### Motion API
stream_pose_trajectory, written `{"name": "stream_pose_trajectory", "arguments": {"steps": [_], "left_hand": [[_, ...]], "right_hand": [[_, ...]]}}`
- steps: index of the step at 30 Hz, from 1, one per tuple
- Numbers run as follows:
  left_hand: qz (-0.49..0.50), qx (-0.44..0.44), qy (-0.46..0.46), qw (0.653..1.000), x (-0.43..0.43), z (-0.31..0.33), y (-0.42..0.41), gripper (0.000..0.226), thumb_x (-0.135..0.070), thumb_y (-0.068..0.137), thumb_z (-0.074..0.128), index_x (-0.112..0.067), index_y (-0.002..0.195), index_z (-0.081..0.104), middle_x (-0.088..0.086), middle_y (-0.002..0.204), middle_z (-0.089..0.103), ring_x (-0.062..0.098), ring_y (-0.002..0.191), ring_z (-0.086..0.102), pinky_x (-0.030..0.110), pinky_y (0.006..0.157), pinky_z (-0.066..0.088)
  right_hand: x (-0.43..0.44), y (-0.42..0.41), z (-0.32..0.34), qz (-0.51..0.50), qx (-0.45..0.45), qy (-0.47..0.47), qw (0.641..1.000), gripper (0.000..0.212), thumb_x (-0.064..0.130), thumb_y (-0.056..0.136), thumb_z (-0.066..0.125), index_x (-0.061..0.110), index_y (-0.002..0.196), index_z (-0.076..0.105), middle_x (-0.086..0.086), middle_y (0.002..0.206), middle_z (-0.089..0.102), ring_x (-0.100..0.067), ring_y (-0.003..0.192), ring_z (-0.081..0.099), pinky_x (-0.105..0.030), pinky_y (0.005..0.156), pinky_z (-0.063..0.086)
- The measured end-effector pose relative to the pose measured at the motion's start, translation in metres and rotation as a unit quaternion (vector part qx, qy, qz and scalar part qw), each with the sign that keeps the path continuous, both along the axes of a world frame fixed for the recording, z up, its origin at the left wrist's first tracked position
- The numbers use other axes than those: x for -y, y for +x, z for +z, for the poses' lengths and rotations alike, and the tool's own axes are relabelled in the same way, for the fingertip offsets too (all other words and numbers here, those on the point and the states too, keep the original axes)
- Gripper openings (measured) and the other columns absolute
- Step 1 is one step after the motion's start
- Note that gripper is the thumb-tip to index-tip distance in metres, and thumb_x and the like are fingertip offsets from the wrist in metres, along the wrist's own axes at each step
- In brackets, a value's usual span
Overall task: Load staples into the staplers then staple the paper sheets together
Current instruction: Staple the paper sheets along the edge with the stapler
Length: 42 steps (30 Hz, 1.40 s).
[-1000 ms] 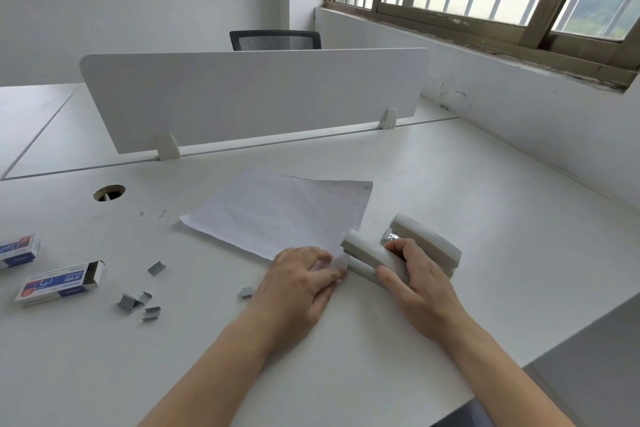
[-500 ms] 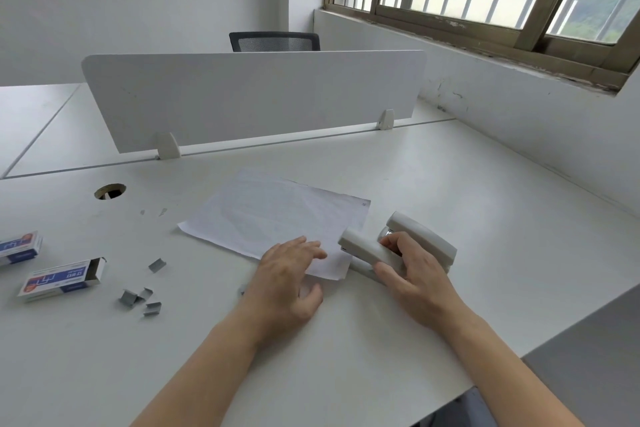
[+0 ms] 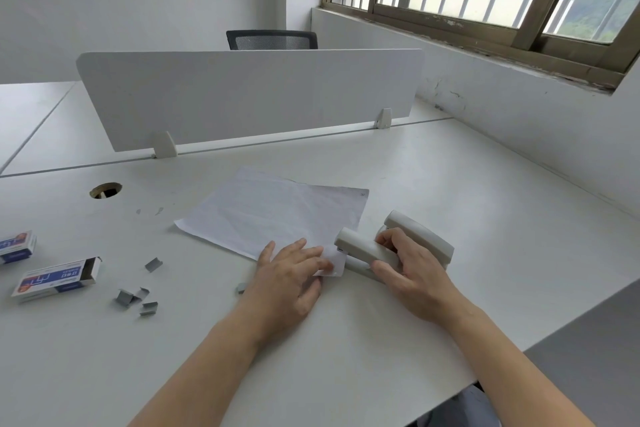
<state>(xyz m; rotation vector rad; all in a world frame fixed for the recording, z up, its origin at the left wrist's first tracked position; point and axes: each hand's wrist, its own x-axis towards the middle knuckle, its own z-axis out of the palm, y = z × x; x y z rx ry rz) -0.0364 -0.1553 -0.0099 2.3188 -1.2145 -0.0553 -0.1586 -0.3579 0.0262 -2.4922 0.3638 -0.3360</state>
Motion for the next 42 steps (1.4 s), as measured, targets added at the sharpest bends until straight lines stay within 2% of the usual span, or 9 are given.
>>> {"name": "stream_pose_trajectory", "arguments": {"steps": [2,9,12,15,19,23,26,38,42], "left_hand": [[-0.003,-0.002,-0.012,1.000,0.000,0.000,0.000,0.040,-0.039,0.088,0.035,-0.039,0.117,0.062,-0.017,0.144,0.048,0.007,0.143,0.028,0.040,0.118,0.005],[0.008,0.026,-0.018,0.999,-0.001,-0.002,0.002,0.052,-0.047,0.084,0.024,-0.043,0.115,0.065,-0.012,0.136,0.058,0.013,0.138,0.041,0.039,0.115,0.012],[0.013,0.032,-0.012,0.999,0.000,0.000,0.001,0.054,-0.048,0.084,0.022,-0.044,0.115,0.065,-0.012,0.136,0.058,0.014,0.138,0.040,0.041,0.115,0.014],[0.018,0.043,-0.005,0.999,0.000,0.001,0.001,0.055,-0.048,0.084,0.020,-0.045,0.115,0.065,-0.011,0.136,0.058,0.015,0.137,0.041,0.043,0.115,0.015],[0.030,0.062,-0.005,0.998,0.000,0.001,-0.001,0.047,-0.045,0.088,0.026,-0.044,0.108,0.069,-0.008,0.128,0.065,0.019,0.130,0.051,0.048,0.111,0.025],[0.042,0.079,-0.012,0.996,0.001,0.000,-0.001,0.037,-0.040,0.089,0.036,-0.043,0.099,0.071,-0.008,0.115,0.071,0.022,0.116,0.063,0.051,0.100,0.038],[0.043,0.087,-0.013,0.995,0.000,-0.001,-0.001,0.036,-0.039,0.088,0.037,-0.044,0.099,0.071,-0.010,0.115,0.071,0.021,0.115,0.063,0.051,0.099,0.039],[0.084,0.054,-0.080,0.992,-0.004,0.001,0.002,0.024,-0.021,0.076,0.056,-0.029,0.094,0.069,-0.013,0.110,0.071,0.014,0.117,0.061,0.043,0.101,0.041],[0.099,0.045,-0.092,0.990,-0.004,0.002,0.002,0.016,-0.022,0.074,0.057,-0.029,0.085,0.066,-0.014,0.099,0.071,0.010,0.103,0.062,0.039,0.098,0.042]], "right_hand": [[0.000,0.000,0.000,0.000,-0.002,0.000,1.000,0.010,0.029,0.092,0.057,0.031,0.098,0.049,0.014,0.090,0.059,-0.003,0.082,0.053,-0.020,0.068,0.038],[0.001,0.002,0.001,0.000,-0.014,-0.017,1.000,0.010,0.031,0.090,0.055,0.032,0.096,0.047,0.015,0.090,0.059,-0.002,0.084,0.054,-0.022,0.068,0.038],[0.001,0.002,0.005,-0.007,-0.035,-0.026,0.999,0.020,0.039,0.087,0.048,0.034,0.107,0.048,0.019,0.102,0.058,0.000,0.095,0.053,-0.021,0.077,0.038],[-0.009,0.012,0.019,-0.042,0.024,0.042,0.998,0.039,0.036,0.089,0.037,0.030,0.127,0.047,0.016,0.112,0.056,-0.003,0.106,0.052,-0.018,0.084,0.038],[-0.020,0.053,0.036,-0.091,0.092,0.087,0.988,0.030,0.035,0.103,0.037,0.023,0.126,0.053,0.008,0.108,0.061,-0.011,0.106,0.053,-0.029,0.091,0.039],[-0.024,0.088,0.024,-0.092,-0.006,-0.001,0.996,0.043,0.045,0.103,0.033,0.021,0.133,0.051,-0.005,0.131,0.057,-0.022,0.125,0.050,-0.040,0.105,0.037],[-0.024,0.099,0.014,-0.085,-0.085,-0.085,0.989,0.047,0.042,0.103,0.030,0.023,0.144,0.043,-0.009,0.146,0.047,-0.025,0.136,0.040,-0.042,0.113,0.022],[-0.022,0.104,0.004,-0.056,-0.152,-0.165,0.973,0.055,0.027,0.099,0.026,0.021,0.154,0.027,-0.009,0.151,0.040,-0.022,0.146,0.026,-0.043,0.121,0.003],[-0.021,0.106,0.000,-0.051,-0.152,-0.163,0.974,0.058,0.021,0.098,0.027,0.020,0.156,0.020,-0.009,0.157,0.032,-0.026,0.152,0.012,-0.042,0.124,0.001]]}}
